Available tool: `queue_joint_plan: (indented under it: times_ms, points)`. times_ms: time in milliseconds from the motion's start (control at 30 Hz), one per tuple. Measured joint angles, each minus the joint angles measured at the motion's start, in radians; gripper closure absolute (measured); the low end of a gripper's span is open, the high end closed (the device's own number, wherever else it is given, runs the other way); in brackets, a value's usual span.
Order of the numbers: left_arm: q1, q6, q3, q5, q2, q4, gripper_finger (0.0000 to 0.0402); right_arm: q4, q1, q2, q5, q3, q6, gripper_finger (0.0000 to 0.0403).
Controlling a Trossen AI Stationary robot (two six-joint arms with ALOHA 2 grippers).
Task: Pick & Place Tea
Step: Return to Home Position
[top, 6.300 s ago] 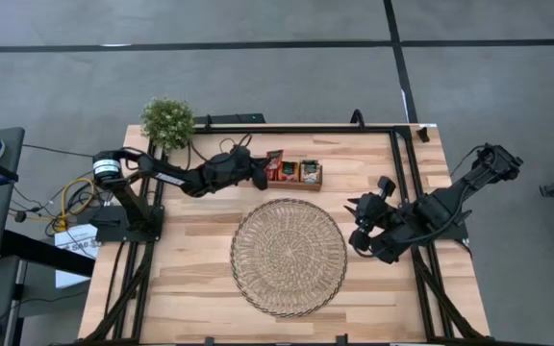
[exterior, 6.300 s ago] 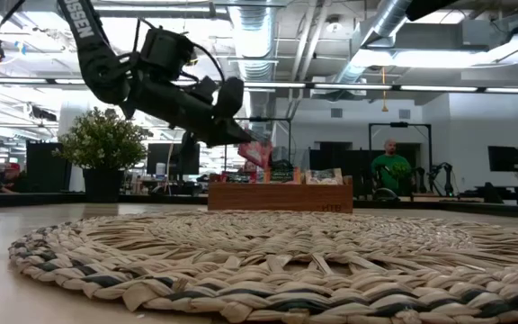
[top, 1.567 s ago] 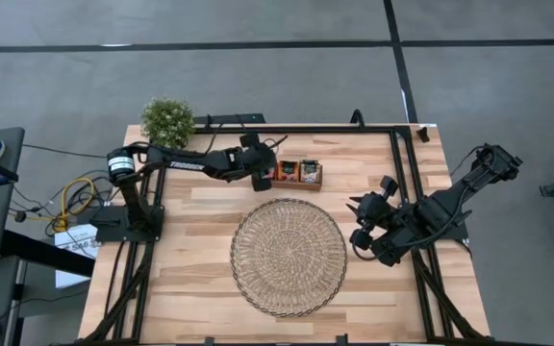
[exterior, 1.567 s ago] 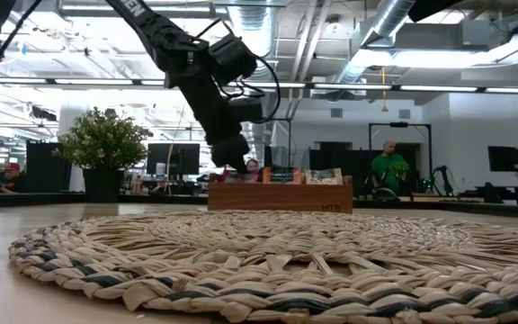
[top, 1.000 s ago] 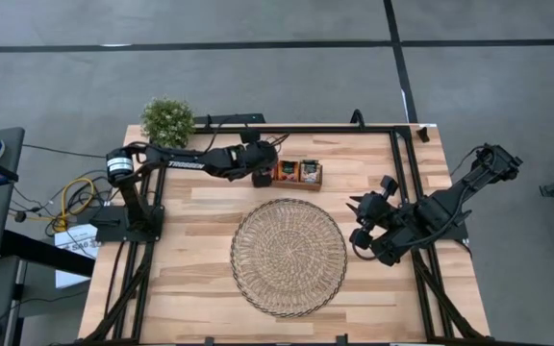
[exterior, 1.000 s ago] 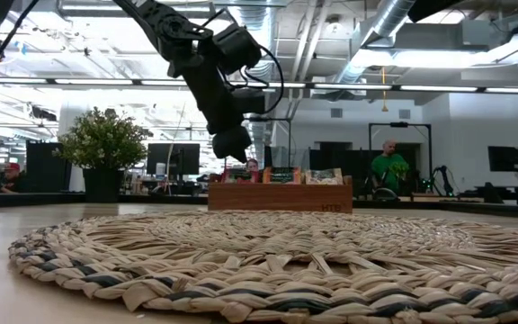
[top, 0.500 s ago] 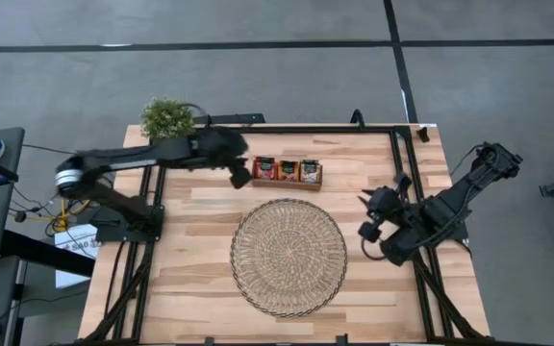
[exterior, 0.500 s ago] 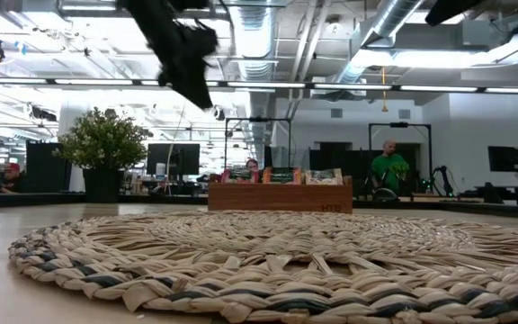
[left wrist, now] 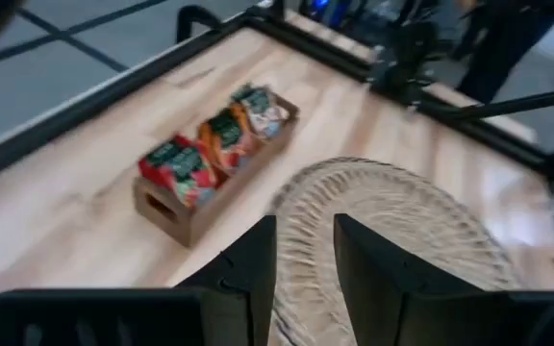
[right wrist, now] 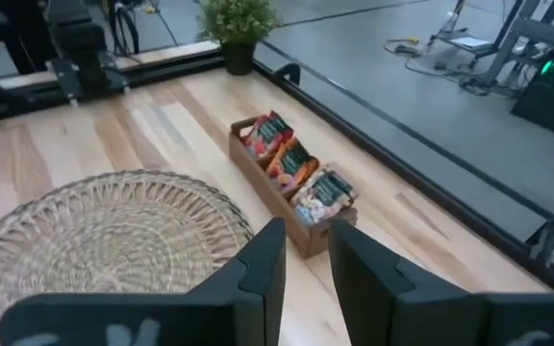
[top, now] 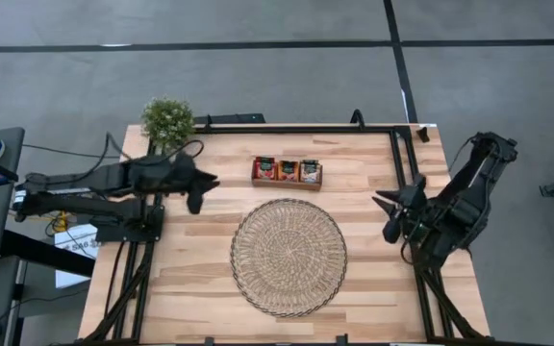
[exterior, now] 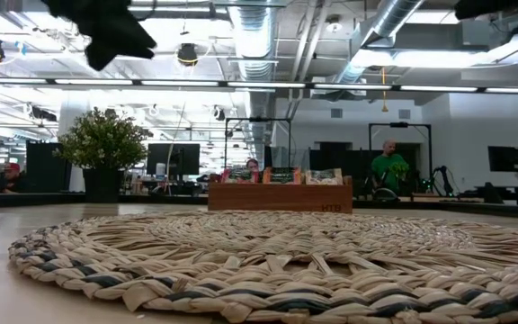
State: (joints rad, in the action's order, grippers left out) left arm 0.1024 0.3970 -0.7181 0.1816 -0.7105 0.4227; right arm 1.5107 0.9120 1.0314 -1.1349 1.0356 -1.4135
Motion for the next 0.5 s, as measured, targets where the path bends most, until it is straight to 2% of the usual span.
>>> queue_joint_plan:
  times_ms: [133, 267, 400, 500]
  points:
    - [-0.07, 0.021, 0.053, 0.009, 0.103, -0.031, 0.0305, -0.001, -0.032, -0.088, 0.003, -0.013, 0.073, 0.0327]
    - [-0.098, 0.047, 0.084, 0.093, 0.165, -0.037, 0.0305, -0.026, -0.098, -0.198, 0.003, -0.013, 0.209, 0.0327]
    - [-0.103, 0.065, 0.098, 0.11, 0.179, -0.035, 0.0305, -0.162, -0.164, -0.306, 0.019, -0.014, 0.439, 0.0328]
    - [-0.103, 0.07, 0.099, 0.111, 0.173, -0.021, 0.0305, -0.287, -0.204, -0.386, 0.067, -0.014, 0.64, 0.0331]
